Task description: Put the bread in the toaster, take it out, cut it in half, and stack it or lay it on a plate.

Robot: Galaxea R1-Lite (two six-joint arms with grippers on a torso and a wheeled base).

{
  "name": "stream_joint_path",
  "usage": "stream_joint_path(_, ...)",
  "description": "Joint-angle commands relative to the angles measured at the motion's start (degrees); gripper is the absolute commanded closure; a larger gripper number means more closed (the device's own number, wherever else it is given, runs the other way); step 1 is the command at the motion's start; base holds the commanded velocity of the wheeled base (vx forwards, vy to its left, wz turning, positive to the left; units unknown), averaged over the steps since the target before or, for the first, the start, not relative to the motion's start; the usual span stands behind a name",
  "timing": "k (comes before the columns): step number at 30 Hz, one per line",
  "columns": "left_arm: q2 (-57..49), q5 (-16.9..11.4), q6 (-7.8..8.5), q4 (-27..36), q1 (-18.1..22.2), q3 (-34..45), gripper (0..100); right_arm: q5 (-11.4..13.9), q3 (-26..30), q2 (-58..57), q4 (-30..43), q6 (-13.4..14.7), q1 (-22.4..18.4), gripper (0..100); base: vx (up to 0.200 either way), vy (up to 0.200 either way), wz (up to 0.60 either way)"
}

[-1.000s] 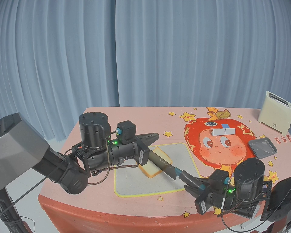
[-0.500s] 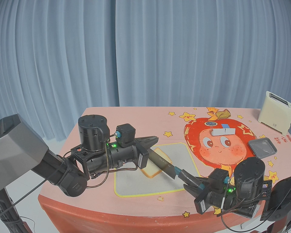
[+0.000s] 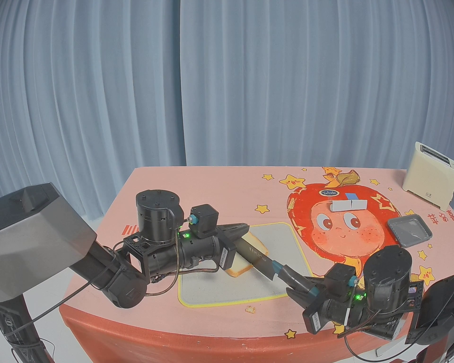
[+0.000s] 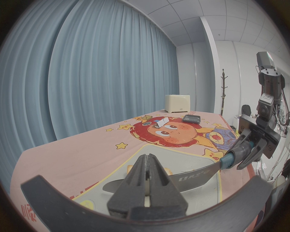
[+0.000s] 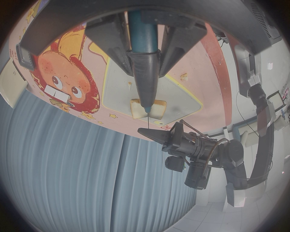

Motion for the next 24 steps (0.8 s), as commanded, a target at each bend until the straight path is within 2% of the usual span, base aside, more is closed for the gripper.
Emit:
stream_joint_path(1,0.5,0.1,-0.07,0.0,0.3,-0.8,100,0.0,-0.1,0.1,-0.1,0.1,0.0,100,0.000,0.000,0.00)
stream_joint_path(13,0.9,0.2,-0.24,-0.1,0.7,-1.4,100,0.3,-0.6,0.0,-0.1,0.4,0.0,100,0.000,0.000,0.00)
stream_joint_path(18,1.6,0.2,-0.33,-3.5,0.6,-2.0,100,0.6,-1.7,0.3,0.2,2.3,-0.4,100,0.000,0.000,0.00)
stream_joint_path(24,1.3,0.2,-0.33,-3.5,0.7,-1.3,100,0.7,-1.8,0.3,0.4,2.3,-0.6,100,0.000,0.000,0.00)
